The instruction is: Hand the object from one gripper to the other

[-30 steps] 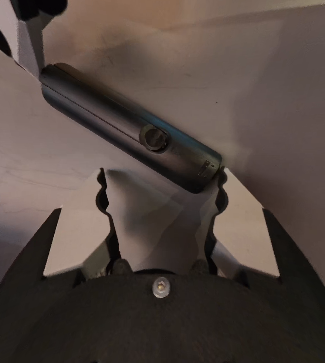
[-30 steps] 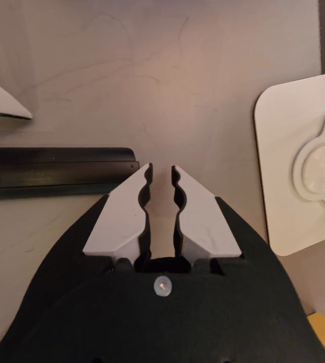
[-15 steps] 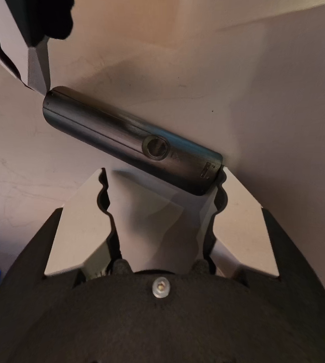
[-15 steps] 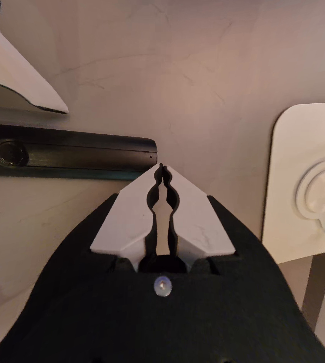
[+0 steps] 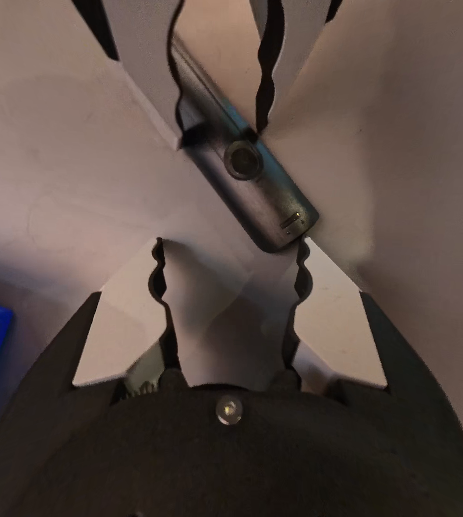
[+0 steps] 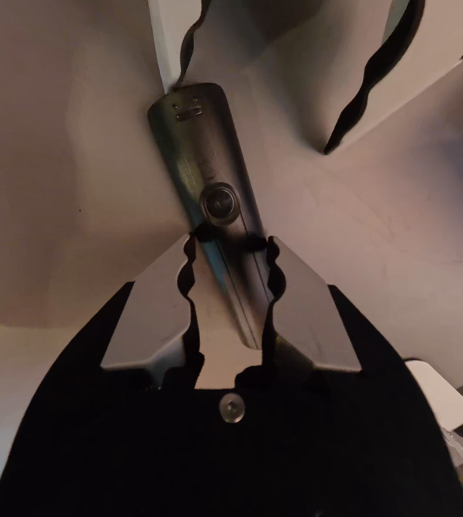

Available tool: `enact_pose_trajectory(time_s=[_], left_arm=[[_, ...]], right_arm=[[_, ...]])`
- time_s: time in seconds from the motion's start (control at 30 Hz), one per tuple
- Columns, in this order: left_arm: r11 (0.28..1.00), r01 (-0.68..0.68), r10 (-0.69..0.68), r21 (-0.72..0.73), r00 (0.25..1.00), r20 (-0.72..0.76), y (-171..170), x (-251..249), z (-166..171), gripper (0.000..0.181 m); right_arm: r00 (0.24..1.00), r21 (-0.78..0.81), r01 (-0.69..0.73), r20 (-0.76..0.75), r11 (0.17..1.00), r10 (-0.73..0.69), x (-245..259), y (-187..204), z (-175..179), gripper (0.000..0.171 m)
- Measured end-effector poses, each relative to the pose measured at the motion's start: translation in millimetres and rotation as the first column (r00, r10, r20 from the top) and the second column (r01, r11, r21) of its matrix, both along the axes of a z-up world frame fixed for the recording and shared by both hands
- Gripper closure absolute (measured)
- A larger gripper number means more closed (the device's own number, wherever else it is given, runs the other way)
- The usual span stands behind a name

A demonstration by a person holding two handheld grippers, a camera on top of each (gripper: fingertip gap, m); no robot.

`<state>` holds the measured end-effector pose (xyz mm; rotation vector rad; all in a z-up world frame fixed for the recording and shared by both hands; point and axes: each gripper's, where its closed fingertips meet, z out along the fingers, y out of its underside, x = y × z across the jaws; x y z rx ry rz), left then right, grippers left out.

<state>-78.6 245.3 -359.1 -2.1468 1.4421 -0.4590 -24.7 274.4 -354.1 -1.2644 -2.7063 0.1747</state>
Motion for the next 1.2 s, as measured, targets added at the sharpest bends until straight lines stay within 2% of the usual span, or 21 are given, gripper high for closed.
enact_pose_trajectory(time_s=[0.03, 0.13, 0.27, 0.37, 0.43, 0.53, 0.57, 0.63, 0.7, 0.77, 0.8, 0.83, 0.9, 0.93, 1.0, 1.1, 1.2], left_arm=[[1.000, -0.005, 0.005, -0.002, 1.000, 0.004, 0.7, -2.0, 0.0, 0.088], [1.000, -0.028, 0.028, -0.004, 1.000, 0.004, 3.6, -8.0, -0.1, 0.087], [0.998, -0.056, 0.058, -0.027, 0.997, 0.053, 7.6, -16.6, 5.5, 0.088], [0.992, -0.086, 0.100, -0.090, 0.980, 0.172, 10.6, -19.6, 18.5, 0.087], [0.995, -0.062, 0.078, -0.074, 0.968, 0.240, 12.0, -18.7, 27.3, 0.092], [0.994, -0.018, -0.011, 0.108, 0.966, 0.258, 18.6, -11.7, 46.4, 0.088], [0.976, 0.041, -0.095, 0.214, 0.964, 0.247, 14.8, -3.1, 59.2, 0.086], [0.887, 0.148, -0.229, 0.438, 0.964, 0.136, 8.7, 14.4, 80.4, 0.090], [0.801, 0.262, -0.306, 0.539, 0.952, -0.008, 2.5, 30.8, 82.4, 0.098], [0.768, 0.360, -0.384, 0.530, 0.921, -0.069, -10.7, 46.8, 73.3, 0.122], [0.750, 0.385, -0.404, 0.538, 0.911, -0.088, -14.4, 52.2, 71.3, 0.143], [0.737, 0.394, -0.410, 0.549, 0.906, -0.100, -15.2, 55.3, 70.9, 0.150], [0.740, 0.392, -0.413, 0.546, 0.906, -0.090, -16.3, 57.0, 72.4, 0.151], [0.764, 0.374, -0.401, 0.526, 0.913, -0.067, -15.3, 56.4, 73.5, 0.152], [0.837, 0.310, -0.369, 0.451, 0.928, 0.046, -13.5, 56.6, 80.9, 0.155], [0.962, 0.151, -0.210, 0.225, 0.941, 0.265, -1.6, 53.5, 91.1, 0.156], [0.996, 0.060, -0.026, -0.059, 0.889, 0.458, 2.7, 54.0, 99.3, 0.156]], right_arm=[[1.000, -0.017, 0.000, 0.012, 1.000, 0.000, -0.7, -0.1, -0.5, 0.124], [1.000, -0.048, 0.026, 0.018, 0.999, -0.025, -1.4, 0.4, -0.6, 0.124], [0.981, -0.144, 0.169, -0.070, 0.975, -0.181, -1.3, 2.0, 1.9, 0.125], [0.923, -0.279, 0.279, -0.187, 0.919, -0.337, -3.7, 3.6, 12.3, 0.126], [0.873, -0.372, 0.317, -0.246, 0.873, -0.422, -2.4, 2.1, 22.3, 0.126], [0.821, -0.524, 0.311, -0.272, 0.793, -0.502, 2.6, -9.5, 37.5, 0.126], [0.816, -0.562, 0.305, -0.262, 0.769, -0.516, 5.1, -13.8, 40.6, 0.126], [0.824, -0.619, 0.293, -0.223, 0.729, -0.520, 10.5, -23.5, 43.3, 0.126], [0.839, -0.653, 0.271, -0.201, 0.708, -0.506, 13.3, -32.3, 46.4, 0.125], [0.844, -0.677, 0.254, -0.193, 0.691, -0.500, 13.1, -38.3, 50.2, 0.126], [0.849, -0.677, 0.250, -0.190, 0.692, -0.493, 13.6, -40.9, 50.5, 0.126], [0.852, -0.674, 0.254, -0.184, 0.694, -0.490, 15.1, -42.6, 49.5, 0.125], [0.837, -0.676, 0.254, -0.205, 0.692, -0.507, 15.7, -42.4, 53.9, 0.127], [0.823, -0.661, 0.253, -0.237, 0.706, -0.517, 15.9, -40.2, 58.5, 0.129], [0.772, -0.582, 0.294, -0.323, 0.758, -0.547, 17.4, -29.2, 70.8, 0.121], [0.711, -0.341, 0.392, -0.477, 0.854, -0.517, 25.5, -14.7, 88.5, 0.119], [0.715, -0.041, 0.475, -0.565, 0.879, -0.412, 29.1, -11.3, 95.5, 0.107]])
